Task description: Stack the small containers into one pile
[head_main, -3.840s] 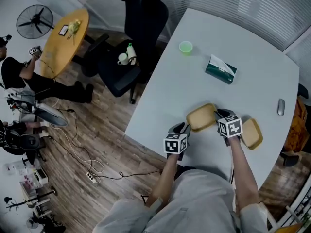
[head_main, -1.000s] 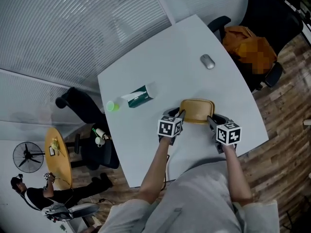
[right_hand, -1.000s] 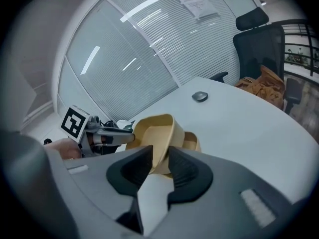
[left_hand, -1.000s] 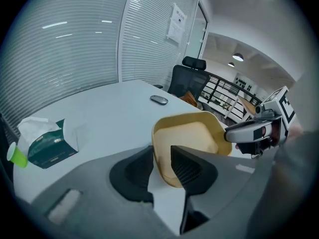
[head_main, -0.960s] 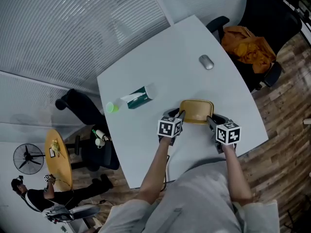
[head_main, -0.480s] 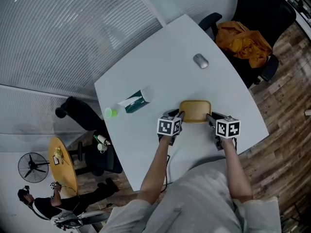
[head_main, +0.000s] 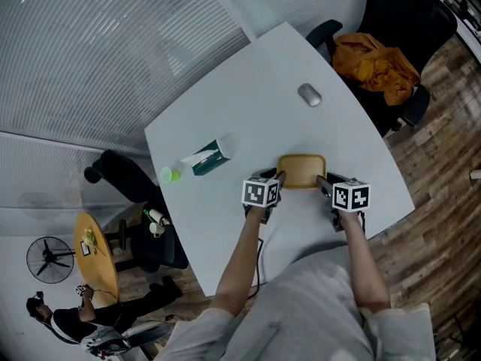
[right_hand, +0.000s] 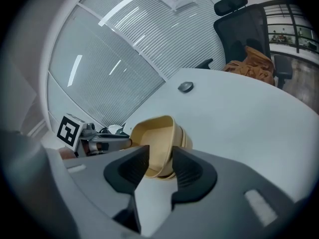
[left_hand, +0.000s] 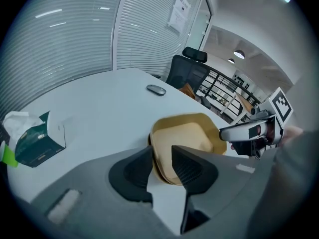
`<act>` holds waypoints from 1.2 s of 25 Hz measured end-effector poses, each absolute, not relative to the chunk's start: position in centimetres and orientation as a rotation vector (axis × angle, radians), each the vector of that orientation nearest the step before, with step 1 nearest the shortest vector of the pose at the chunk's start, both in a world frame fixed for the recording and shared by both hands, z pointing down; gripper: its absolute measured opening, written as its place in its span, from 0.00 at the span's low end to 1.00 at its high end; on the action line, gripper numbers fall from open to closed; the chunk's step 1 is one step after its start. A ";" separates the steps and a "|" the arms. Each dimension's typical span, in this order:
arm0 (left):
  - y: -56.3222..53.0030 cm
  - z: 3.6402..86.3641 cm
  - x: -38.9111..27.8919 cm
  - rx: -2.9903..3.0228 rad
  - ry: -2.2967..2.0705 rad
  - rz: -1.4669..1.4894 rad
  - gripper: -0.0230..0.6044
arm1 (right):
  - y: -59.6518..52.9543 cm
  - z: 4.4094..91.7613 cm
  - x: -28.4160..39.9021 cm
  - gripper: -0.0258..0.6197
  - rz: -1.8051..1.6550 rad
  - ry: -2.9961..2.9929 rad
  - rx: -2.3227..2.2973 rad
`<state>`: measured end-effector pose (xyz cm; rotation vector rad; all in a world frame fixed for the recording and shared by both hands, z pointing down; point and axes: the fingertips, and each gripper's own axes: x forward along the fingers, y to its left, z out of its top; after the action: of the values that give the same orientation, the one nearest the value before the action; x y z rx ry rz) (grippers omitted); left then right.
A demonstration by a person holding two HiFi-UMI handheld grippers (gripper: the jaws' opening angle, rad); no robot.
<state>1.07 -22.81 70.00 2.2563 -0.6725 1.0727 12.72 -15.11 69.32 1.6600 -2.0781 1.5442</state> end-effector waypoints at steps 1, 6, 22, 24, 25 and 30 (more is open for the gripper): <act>-22.8 70.1 1.1 2.255 -0.670 1.069 0.23 | -15.1 69.3 12.7 0.26 1.543 -2.079 1.659; -22.7 69.9 1.1 2.249 -0.671 1.045 0.24 | -15.0 69.0 12.7 0.26 1.532 -2.082 1.670; -22.5 70.0 0.6 2.209 -0.641 1.067 0.32 | -14.7 68.8 11.9 0.37 1.569 -2.050 1.629; -23.1 69.7 0.6 2.222 -0.680 1.042 0.36 | -14.9 68.5 12.1 0.39 1.528 -2.062 1.639; -23.3 69.5 0.7 2.227 -0.690 1.031 0.36 | -15.0 68.3 12.1 0.40 1.503 -2.069 1.644; -23.6 69.0 0.8 2.242 -0.684 1.017 0.36 | -15.3 67.9 12.8 0.39 1.450 -2.091 1.678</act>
<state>0.81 -23.63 69.02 2.2422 -0.6838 1.0171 12.80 -15.30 67.94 1.6782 -2.0912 1.4498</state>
